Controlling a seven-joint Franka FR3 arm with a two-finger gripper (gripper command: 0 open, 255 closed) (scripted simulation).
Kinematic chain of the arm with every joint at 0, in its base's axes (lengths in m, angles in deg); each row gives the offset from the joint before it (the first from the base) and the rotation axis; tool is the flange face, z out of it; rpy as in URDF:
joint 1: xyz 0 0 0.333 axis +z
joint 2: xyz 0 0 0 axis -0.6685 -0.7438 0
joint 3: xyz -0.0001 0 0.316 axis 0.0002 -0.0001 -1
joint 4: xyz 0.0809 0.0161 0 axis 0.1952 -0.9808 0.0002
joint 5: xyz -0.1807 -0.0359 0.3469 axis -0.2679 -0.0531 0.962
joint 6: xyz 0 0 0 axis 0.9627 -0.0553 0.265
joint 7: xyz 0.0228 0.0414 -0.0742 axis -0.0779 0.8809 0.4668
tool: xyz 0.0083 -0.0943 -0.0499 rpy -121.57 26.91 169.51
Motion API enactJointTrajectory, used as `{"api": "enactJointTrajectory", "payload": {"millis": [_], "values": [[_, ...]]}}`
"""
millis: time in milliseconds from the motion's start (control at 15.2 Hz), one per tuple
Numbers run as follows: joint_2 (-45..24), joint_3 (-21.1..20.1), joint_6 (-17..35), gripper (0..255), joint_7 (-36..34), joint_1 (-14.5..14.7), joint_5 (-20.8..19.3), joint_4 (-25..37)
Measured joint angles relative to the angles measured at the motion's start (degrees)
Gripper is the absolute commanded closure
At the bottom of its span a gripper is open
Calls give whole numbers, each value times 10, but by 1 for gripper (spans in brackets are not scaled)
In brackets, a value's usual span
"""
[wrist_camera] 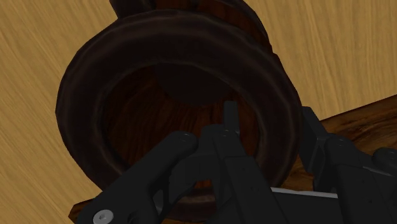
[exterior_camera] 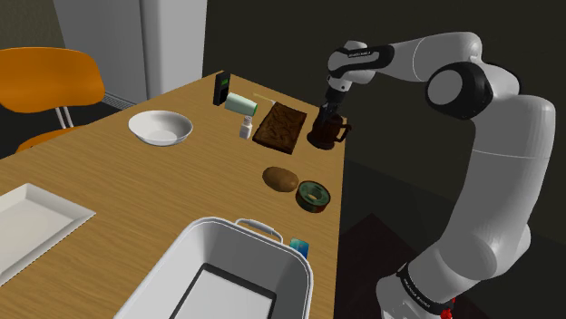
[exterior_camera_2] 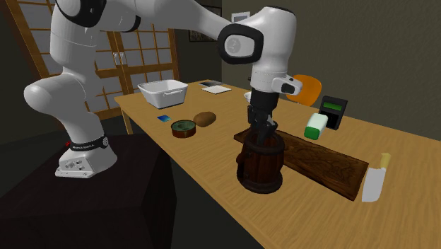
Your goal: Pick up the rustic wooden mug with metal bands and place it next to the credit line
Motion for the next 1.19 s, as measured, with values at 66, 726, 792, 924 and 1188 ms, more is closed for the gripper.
{"api": "enactJointTrajectory", "payload": {"millis": [66, 726, 792, 924, 1188], "values": [[0, 0, -7, 255, 0, 0, 0, 7], [17, 2, -74, 255, -4, -1, -4, 58], [18, 3, -81, 255, -5, -1, -5, 63], [21, 3, -96, 255, -5, -2, -6, 75], [20, 3, -127, 255, -7, -3, -6, 107]]}}
